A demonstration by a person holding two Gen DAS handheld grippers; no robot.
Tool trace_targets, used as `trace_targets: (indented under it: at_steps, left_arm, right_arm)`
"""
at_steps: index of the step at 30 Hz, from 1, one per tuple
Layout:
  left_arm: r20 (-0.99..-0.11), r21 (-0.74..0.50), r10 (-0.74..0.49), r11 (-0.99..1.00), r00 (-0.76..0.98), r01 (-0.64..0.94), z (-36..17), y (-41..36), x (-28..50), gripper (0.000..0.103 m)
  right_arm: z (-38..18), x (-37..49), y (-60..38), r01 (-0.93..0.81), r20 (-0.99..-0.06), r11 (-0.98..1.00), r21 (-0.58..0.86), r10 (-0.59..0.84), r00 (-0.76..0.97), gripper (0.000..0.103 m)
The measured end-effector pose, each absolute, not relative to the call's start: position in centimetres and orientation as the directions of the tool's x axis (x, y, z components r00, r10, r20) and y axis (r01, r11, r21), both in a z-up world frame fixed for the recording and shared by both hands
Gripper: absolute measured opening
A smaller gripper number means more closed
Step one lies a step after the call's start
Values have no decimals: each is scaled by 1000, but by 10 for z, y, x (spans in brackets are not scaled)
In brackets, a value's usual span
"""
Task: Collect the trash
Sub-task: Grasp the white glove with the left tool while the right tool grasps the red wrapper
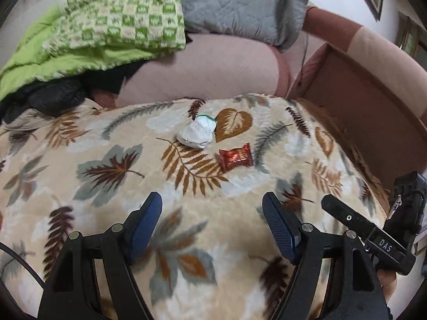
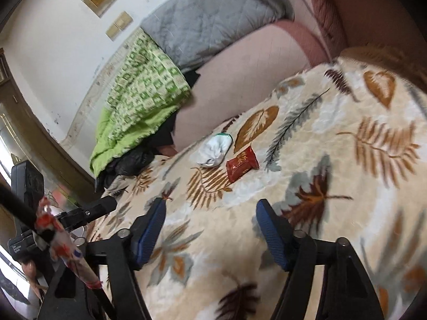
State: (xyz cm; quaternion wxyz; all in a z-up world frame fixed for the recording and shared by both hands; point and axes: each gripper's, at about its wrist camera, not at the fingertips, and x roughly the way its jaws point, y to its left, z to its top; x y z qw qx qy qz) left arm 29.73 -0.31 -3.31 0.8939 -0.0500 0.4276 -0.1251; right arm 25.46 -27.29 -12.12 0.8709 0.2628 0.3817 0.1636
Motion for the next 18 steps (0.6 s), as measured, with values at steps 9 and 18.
trace_targets:
  at_steps: [9, 18]
  left_arm:
    - [-800, -266, -307, 952, 515, 153, -96, -11, 409, 76]
    - [-814, -300, -306, 949, 493, 92, -129, -20, 476, 76]
  right_arm:
    - [-192, 348, -277, -39, -607, 771, 636, 531, 591, 73]
    - [-236, 412, -280, 19, -581, 710, 704, 559, 592, 57]
